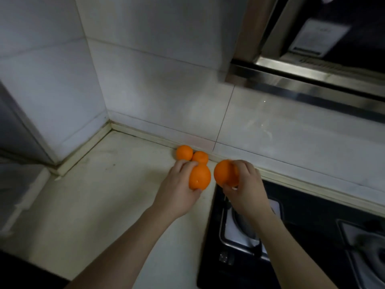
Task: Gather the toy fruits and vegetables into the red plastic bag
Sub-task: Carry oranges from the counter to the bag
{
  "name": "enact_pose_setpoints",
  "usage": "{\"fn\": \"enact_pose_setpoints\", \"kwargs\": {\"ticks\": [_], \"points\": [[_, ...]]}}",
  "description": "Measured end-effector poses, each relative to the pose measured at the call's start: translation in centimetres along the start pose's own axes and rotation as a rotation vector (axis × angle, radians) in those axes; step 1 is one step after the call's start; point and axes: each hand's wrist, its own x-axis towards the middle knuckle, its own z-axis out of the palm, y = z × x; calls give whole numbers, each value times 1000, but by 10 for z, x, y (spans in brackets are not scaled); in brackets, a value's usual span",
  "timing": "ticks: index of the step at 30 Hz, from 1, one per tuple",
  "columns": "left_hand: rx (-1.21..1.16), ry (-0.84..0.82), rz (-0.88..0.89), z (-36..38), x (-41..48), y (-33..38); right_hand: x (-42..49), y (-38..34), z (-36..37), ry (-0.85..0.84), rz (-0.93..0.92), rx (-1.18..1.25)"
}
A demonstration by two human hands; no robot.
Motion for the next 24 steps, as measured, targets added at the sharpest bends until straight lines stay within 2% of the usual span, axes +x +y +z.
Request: {"fn": "enact_pose_setpoints", "kwargs": {"ticks": [12,18,24], "points": [[-27,89,115,-112,-129,82,-156,-101,-103,230,0,91],[-70,63,158,-127,-175,129,-223,-111,-149,321,35,138],[-122,9,219,-109,-201,188,-280,-91,-192,397,96,106]]}}
